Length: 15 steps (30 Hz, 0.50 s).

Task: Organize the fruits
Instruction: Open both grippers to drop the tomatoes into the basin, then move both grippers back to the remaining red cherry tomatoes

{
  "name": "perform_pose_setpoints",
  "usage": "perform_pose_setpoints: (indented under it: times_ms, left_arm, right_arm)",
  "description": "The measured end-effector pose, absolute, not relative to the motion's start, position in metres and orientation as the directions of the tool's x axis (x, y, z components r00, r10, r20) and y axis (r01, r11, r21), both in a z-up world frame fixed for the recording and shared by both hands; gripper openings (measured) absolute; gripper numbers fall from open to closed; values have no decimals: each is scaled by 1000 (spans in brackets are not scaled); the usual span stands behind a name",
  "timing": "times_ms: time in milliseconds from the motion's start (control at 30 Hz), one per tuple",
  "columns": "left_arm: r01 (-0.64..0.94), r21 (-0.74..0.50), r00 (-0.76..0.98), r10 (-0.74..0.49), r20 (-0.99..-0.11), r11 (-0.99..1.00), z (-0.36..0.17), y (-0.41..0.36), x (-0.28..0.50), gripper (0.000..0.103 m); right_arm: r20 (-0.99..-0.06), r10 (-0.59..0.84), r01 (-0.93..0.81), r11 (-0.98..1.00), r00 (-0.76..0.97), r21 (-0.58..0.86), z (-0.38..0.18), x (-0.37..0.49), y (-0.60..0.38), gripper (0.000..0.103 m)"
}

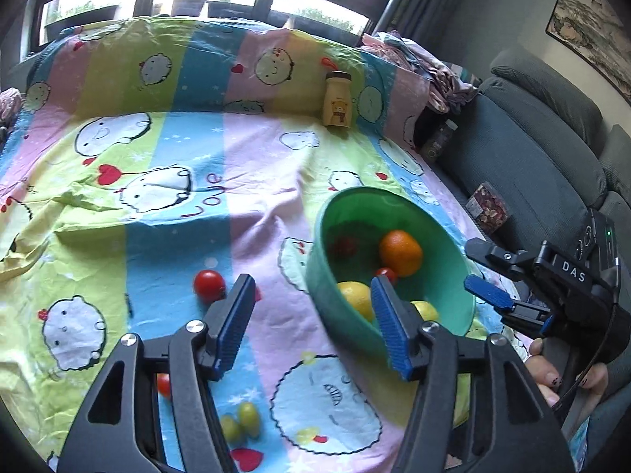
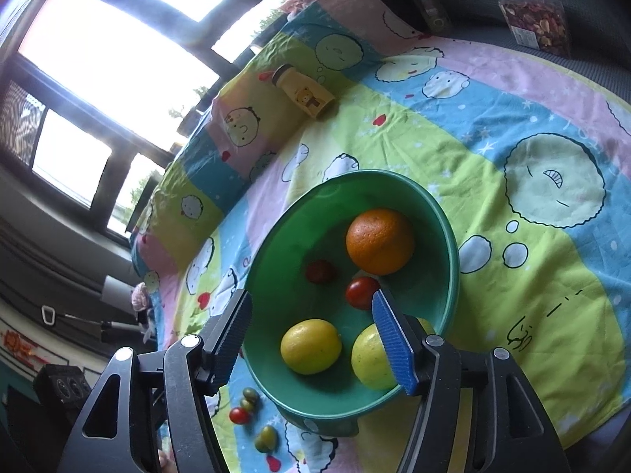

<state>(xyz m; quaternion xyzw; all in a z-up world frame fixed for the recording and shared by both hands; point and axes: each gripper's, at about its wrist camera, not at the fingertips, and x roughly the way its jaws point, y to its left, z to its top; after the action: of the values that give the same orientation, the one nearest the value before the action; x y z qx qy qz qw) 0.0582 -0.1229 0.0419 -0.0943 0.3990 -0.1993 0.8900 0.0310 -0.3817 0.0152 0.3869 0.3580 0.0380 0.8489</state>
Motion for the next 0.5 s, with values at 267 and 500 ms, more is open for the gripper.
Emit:
perform_pose_setpoints:
  times_ms: [267,500]
  left_arm:
    - [157,-246,647,-288,-706,956,29,-48,48,61]
    - [67,-315,620,-287,-731,947,-4,-14,49,61]
  right_arm:
    - [-561,349,178,710,751,681,22,30,-368,65]
    - [-563,323,177,731,761,659,26,28,-357,67]
